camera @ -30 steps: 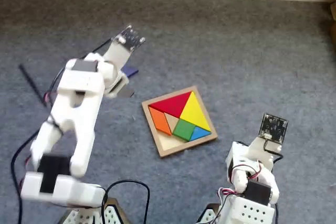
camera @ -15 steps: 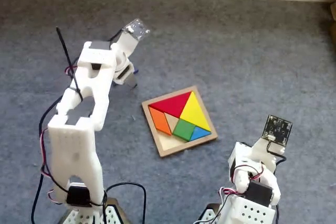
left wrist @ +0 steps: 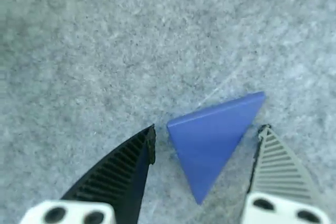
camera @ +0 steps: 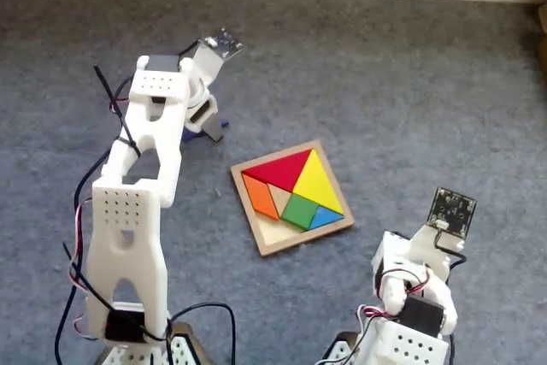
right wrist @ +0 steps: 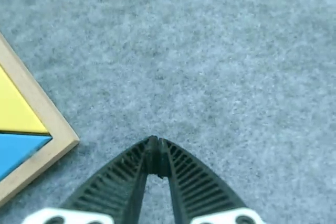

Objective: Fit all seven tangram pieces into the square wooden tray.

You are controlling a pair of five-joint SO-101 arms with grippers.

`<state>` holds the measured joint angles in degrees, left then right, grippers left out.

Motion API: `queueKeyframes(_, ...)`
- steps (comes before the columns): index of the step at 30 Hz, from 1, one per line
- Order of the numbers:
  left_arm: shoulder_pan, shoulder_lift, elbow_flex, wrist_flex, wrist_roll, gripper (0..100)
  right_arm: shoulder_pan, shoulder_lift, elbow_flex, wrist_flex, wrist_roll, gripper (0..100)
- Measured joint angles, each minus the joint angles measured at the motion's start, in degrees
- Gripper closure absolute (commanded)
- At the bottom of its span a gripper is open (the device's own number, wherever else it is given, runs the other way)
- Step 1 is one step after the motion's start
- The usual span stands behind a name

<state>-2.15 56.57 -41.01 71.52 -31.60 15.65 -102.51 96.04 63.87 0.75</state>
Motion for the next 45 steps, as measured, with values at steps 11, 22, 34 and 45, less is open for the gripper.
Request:
queueKeyframes(11,0.6,1.8,-3.6,3.7,0.0,80,0.0,0.0,0.0,0.0,0.0,99.3)
queueKeyframes(22,2.5,2.4,-10.6,11.6,-7.0,77,0.0,0.0,0.0,0.0,0.0,99.3)
queueKeyframes(34,2.1,3.1,-14.6,12.4,-7.3,69,0.0,0.0,0.0,0.0,0.3,99.3)
queueKeyframes(45,4.4,3.4,-14.6,10.3,-11.6,69,0.0,0.0,0.0,0.0,0.3,99.3)
